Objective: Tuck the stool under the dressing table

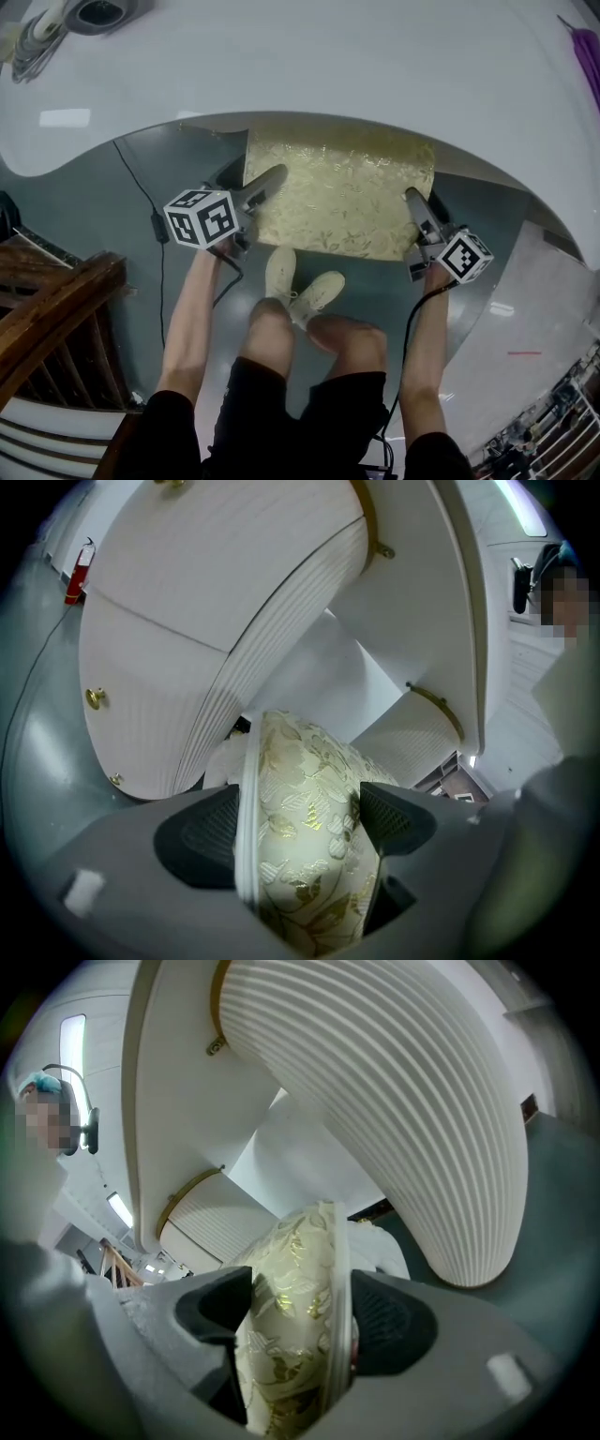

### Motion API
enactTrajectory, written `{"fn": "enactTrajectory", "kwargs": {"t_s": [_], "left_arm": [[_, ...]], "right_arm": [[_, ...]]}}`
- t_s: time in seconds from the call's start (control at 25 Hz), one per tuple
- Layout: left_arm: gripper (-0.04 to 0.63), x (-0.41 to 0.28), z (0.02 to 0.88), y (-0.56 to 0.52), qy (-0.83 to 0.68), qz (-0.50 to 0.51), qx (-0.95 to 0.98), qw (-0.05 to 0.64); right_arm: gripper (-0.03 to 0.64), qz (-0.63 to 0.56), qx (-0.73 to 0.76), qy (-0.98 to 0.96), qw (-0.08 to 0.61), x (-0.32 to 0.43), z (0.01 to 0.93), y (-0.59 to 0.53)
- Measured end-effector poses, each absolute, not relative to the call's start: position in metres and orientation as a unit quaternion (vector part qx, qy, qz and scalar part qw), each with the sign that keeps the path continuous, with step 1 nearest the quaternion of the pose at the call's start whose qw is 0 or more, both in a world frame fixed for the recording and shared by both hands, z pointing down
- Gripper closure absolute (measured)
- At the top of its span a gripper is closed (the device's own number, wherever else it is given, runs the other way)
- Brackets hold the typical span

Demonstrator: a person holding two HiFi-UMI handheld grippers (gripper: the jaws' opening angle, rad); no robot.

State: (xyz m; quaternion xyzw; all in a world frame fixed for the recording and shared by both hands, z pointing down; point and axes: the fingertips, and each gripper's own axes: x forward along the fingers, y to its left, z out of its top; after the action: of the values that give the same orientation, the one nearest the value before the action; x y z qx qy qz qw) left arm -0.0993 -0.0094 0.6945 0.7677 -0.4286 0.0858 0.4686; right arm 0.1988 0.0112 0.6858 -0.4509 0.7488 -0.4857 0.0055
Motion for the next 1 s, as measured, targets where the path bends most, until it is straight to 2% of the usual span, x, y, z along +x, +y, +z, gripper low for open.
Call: {"fn": "enactTrajectory", "kwargs": {"t_s": [0.36, 1.0], "left_arm": [[0.178, -0.091, 0.788, -0.08, -0.426, 0.105, 0.76, 0.48], [0.175, -0.095, 0.811, -0.086, -0.429, 0.115, 0.747, 0.496]], "right_arm": [[0.281, -0.508, -0.457, 0.73, 0.001, 0.209, 0.785, -0.054], [0.279, -0.534, -0.462, 0.708, -0.008, 0.207, 0.811, -0.061]]}}
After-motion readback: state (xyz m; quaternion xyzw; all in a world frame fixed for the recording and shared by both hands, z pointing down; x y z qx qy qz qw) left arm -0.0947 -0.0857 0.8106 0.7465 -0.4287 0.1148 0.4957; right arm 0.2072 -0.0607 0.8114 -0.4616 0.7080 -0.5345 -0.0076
